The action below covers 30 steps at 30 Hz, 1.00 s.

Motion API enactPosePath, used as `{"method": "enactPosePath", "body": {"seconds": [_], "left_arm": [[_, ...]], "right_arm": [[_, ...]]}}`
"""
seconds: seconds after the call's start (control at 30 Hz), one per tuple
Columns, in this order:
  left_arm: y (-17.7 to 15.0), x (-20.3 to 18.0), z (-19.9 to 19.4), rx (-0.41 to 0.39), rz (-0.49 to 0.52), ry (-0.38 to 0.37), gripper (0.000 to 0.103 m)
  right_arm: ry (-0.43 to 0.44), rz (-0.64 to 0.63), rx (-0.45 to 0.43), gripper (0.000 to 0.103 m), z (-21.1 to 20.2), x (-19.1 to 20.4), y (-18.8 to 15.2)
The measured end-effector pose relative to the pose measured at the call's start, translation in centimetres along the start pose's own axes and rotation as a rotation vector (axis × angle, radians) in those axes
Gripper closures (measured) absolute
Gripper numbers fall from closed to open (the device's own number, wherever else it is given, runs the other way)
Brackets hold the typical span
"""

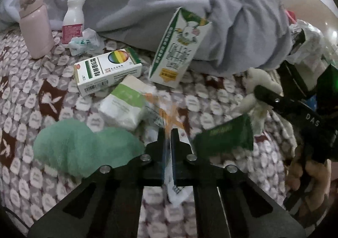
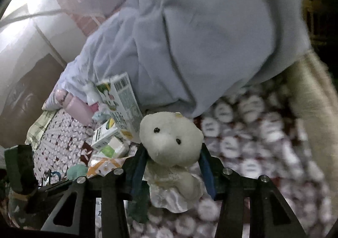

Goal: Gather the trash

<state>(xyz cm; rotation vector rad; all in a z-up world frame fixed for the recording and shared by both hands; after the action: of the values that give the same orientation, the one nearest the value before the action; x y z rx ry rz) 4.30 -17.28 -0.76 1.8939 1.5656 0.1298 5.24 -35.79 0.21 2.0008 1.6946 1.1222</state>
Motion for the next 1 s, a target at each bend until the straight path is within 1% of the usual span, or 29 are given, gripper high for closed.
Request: {"method": "enactPosePath", "body": {"seconds": [0.1, 0.27, 0.43, 0.5, 0.53, 0.6, 0.67, 0.7, 0.73, 0.77, 0.8, 0.83, 0.87, 0.9, 0.97, 1.0], "left_arm": [[-0.5, -0.9, -1.6, -0.008, 0.014, -0.016, 0.102], [-1.2, -2.8, -3.8, -0.025, 0.042, -0.045, 0.102], [-1.6, -5.1, -5.6, -0.037, 0.063, -0.072, 0.102], [-1.7, -5.9, -6.1, -0.041, 0.075, -0.078, 0.102], [-1.7, -6.3, -6.5, -0.045, 0.082, -0.082, 0.102], [-1.8, -6.8, -6.8, -0.051, 0.092, -0.085, 0.102], [-2.0, -7.1, -7.2, -0.051, 0.097, -0.087, 0.102], [-2.2, -7.1, -7.3, -0.049, 0.1, -0.082, 0.102], [-2.4, -7.1, -7.3, -0.047, 0.103, -0.075, 0.102], [-2.6, -6.8, -7.3, -0.044, 0.103, -0.061, 0.102], [-2.9, -6.2, -7.2, -0.042, 0.095, -0.047, 0.102], [-3.2, -5.6, -7.1, -0.04, 0.083, -0.035, 0.102], [-3.4, -4.9, -6.9, -0.036, 0.071, -0.022, 0.102], [-3.9, -4.2, -6.7, -0.029, 0.055, -0.015, 0.101], [-4.7, -2.9, -6.0, -0.001, 0.017, -0.02, 0.1], [-5.1, -2.3, -5.6, 0.012, 0.002, -0.018, 0.096]], "right_arm": [[-0.026, -0.008, -0.034, 0.057, -3.2, -0.9, 0.5], [-0.039, 0.011, -0.053, 0.057, -7.1, -2.6, 0.2], [-0.016, 0.028, -0.07, 0.057, -9.7, -2.6, -0.8], [-0.013, 0.025, -0.059, 0.057, -10.3, -2.5, -1.3], [-0.033, 0.011, -0.051, 0.057, -10.6, -2.8, -1.6], [-0.09, -0.016, -0.003, 0.056, -10.4, -3.8, -2.4], [-0.135, 0.006, 0.014, 0.056, -9.5, -5.3, -2.8], [-0.152, 0.009, 0.023, 0.055, -9.1, -6.0, -3.0], [-0.17, 0.0, 0.05, 0.048, -8.2, -6.3, -3.3], [-0.209, -0.012, 0.097, 0.048, -7.1, -6.7, -3.7], [-0.24, -0.017, 0.121, 0.048, -6.7, -7.1, -4.0], [-0.261, -0.02, 0.12, 0.048, -6.6, -7.0, -4.1], [-0.253, -0.018, 0.102, 0.047, -6.8, -6.7, -4.0], [-0.224, -0.014, 0.075, 0.046, -7.3, -5.9, -3.9], [-0.167, -0.033, 0.075, 0.045, -7.7, -4.0, -4.2], [-0.146, -0.052, 0.081, 0.045, -7.7, -3.2, -4.3]]}}
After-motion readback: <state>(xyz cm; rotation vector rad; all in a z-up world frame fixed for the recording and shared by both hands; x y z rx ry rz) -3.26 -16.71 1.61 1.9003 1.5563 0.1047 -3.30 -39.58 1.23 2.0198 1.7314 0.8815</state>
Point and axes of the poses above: each gripper's, at about its wrist camera, not at the fingertips, and z roughly the way its jaws point, x to its left, y to its top, the point moved 8 cm from there along z, roughly the way its jaws point, and after that the axes turned 4 degrees about -x, right-handed, at the moved point
